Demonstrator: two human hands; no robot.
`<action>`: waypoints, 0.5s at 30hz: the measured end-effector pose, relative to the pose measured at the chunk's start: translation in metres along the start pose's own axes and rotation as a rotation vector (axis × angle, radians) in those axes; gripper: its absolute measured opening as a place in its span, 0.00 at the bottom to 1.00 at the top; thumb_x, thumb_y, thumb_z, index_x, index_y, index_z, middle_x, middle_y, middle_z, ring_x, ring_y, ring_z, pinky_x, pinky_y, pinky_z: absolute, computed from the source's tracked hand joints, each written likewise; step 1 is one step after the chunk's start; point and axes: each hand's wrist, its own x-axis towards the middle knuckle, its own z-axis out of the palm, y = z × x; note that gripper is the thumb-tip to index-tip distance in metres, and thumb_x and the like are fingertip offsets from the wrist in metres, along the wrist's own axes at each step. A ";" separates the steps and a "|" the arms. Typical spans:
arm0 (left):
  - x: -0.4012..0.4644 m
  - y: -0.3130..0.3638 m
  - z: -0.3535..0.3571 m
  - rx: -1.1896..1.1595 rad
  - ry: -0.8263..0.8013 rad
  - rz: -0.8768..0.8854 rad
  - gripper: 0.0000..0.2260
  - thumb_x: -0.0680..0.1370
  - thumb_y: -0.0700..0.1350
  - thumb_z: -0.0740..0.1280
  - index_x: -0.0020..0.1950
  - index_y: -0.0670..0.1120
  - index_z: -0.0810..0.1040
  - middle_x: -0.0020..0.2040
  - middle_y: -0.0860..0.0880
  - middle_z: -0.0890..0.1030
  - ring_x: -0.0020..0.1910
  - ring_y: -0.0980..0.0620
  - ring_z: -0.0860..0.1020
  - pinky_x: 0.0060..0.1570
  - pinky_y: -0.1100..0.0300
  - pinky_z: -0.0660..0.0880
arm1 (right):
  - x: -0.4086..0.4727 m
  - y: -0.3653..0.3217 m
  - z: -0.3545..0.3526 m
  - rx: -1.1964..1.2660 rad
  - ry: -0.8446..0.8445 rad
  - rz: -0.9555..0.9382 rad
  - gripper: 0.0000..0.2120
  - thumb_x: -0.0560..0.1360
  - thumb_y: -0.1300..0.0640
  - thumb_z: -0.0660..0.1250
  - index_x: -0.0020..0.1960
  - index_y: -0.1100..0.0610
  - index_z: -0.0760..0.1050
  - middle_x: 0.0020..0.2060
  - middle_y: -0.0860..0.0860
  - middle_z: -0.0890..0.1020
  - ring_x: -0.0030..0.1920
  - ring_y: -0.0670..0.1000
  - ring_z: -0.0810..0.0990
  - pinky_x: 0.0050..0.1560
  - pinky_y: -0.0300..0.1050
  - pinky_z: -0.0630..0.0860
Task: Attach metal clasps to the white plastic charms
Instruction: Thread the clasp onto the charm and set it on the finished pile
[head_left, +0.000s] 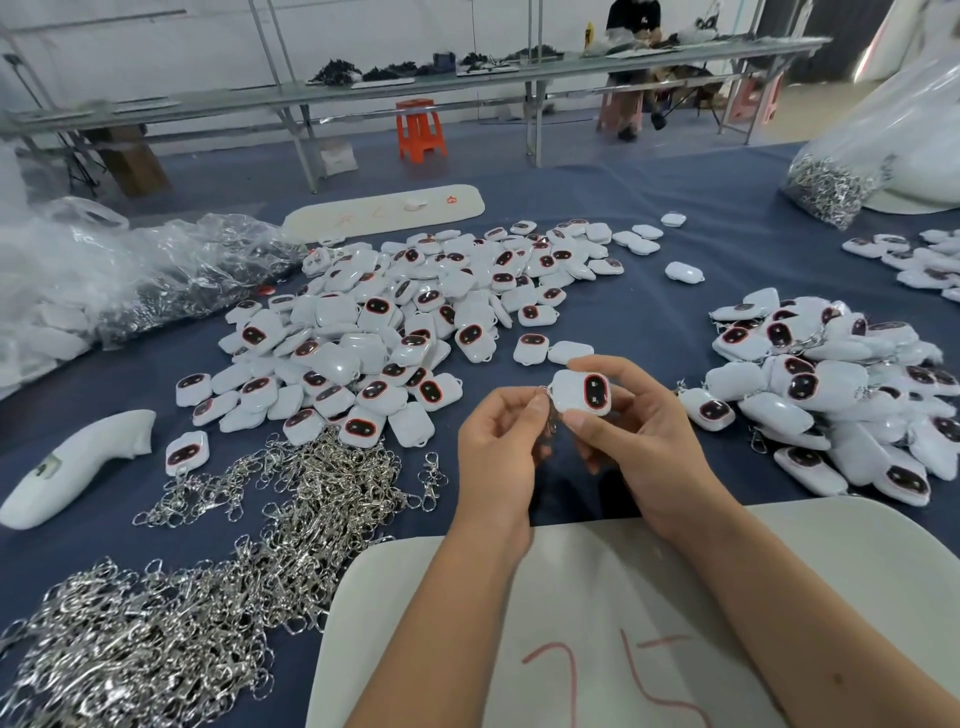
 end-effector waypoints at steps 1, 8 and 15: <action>0.000 0.000 0.000 0.022 0.024 0.011 0.07 0.82 0.37 0.67 0.46 0.43 0.81 0.39 0.46 0.80 0.39 0.50 0.74 0.38 0.60 0.72 | 0.000 0.001 0.001 -0.015 0.004 -0.005 0.15 0.77 0.67 0.72 0.59 0.51 0.81 0.36 0.52 0.79 0.32 0.50 0.74 0.31 0.41 0.74; 0.001 0.006 -0.011 0.713 0.115 0.493 0.06 0.79 0.35 0.68 0.43 0.44 0.79 0.39 0.52 0.80 0.40 0.53 0.77 0.45 0.58 0.74 | 0.000 0.004 0.000 -0.069 0.014 0.008 0.13 0.76 0.63 0.74 0.58 0.52 0.81 0.36 0.52 0.80 0.32 0.51 0.75 0.32 0.41 0.75; -0.001 0.008 -0.007 1.260 -0.001 0.691 0.05 0.77 0.36 0.63 0.44 0.43 0.76 0.44 0.47 0.75 0.43 0.44 0.72 0.41 0.49 0.68 | -0.001 0.003 -0.002 -0.061 0.000 0.036 0.12 0.78 0.67 0.73 0.57 0.54 0.80 0.37 0.52 0.79 0.32 0.52 0.73 0.31 0.41 0.74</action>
